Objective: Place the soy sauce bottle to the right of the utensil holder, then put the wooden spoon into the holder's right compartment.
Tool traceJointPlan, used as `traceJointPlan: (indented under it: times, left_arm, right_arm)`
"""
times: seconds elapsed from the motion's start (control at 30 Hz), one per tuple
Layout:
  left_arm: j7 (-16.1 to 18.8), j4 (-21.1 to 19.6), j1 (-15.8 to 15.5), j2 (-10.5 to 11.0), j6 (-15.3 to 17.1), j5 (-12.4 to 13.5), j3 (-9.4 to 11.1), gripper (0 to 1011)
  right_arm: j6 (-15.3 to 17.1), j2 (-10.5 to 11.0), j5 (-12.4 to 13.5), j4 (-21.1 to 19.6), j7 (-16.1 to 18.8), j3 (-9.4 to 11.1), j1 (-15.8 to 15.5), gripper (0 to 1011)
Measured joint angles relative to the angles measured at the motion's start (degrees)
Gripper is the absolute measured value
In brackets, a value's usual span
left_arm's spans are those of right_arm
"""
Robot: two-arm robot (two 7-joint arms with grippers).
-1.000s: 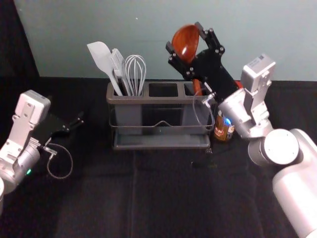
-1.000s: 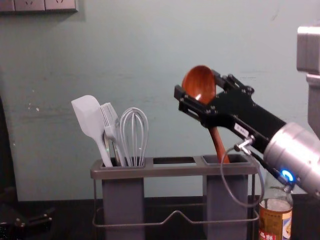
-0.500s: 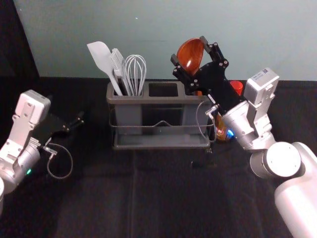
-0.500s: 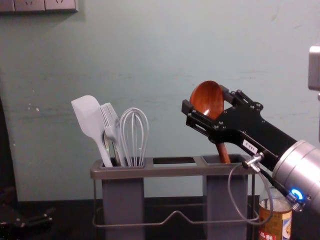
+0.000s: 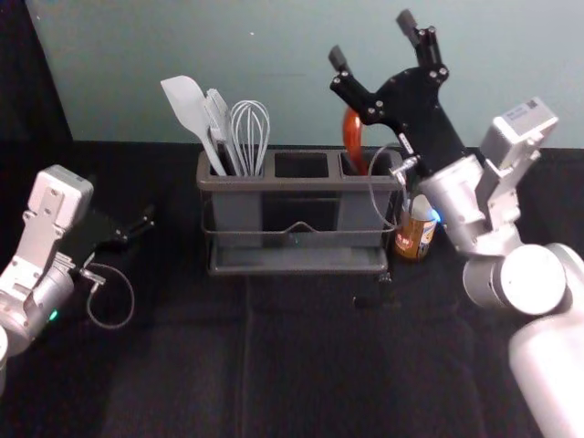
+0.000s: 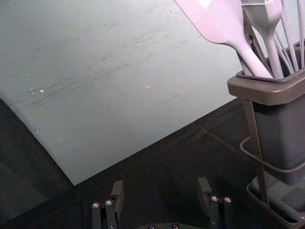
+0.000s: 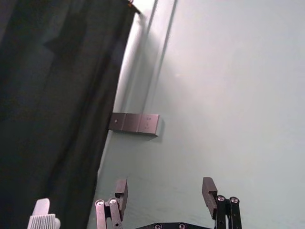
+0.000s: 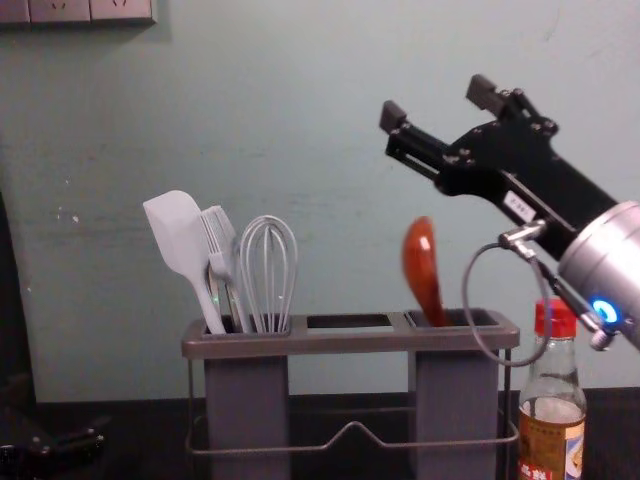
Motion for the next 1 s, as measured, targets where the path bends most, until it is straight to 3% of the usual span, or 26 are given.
traceJointPlan:
  times: [0.3, 0.37, 0.5, 0.6, 0.73, 1.0]
  left_arm:
    - [0.0, 0.0, 0.0, 0.0, 0.0, 0.0, 0.0, 1005]
    - [0.0, 0.0, 0.0, 0.0, 0.0, 0.0, 0.0, 1005]
    - [0.0, 0.0, 0.0, 0.0, 0.0, 0.0, 0.0, 1005]
    - [0.0, 0.0, 0.0, 0.0, 0.0, 0.0, 0.0, 1005]
    - [0.0, 0.0, 0.0, 0.0, 0.0, 0.0, 0.0, 1005]
    - [0.0, 0.0, 0.0, 0.0, 0.0, 0.0, 0.0, 1005]
  right_arm:
    - [6.7, 1.4, -2.5, -16.0, -5.1, 2.7, -13.5, 1002]
    - [9.7, 2.0, -3.3, -21.5, -7.0, 4.2, -18.6, 1002]
    - [13.1, 2.7, -4.3, -26.5, -9.2, 6.6, -24.1, 1002]
    - [15.4, 3.2, -5.6, -29.0, -11.0, 8.6, -27.3, 1002]
    - [17.5, 3.7, -7.9, -29.8, -13.2, 11.2, -29.2, 1002]
    - [21.1, 6.5, -12.7, -25.6, -14.8, 15.5, -27.9, 1002]
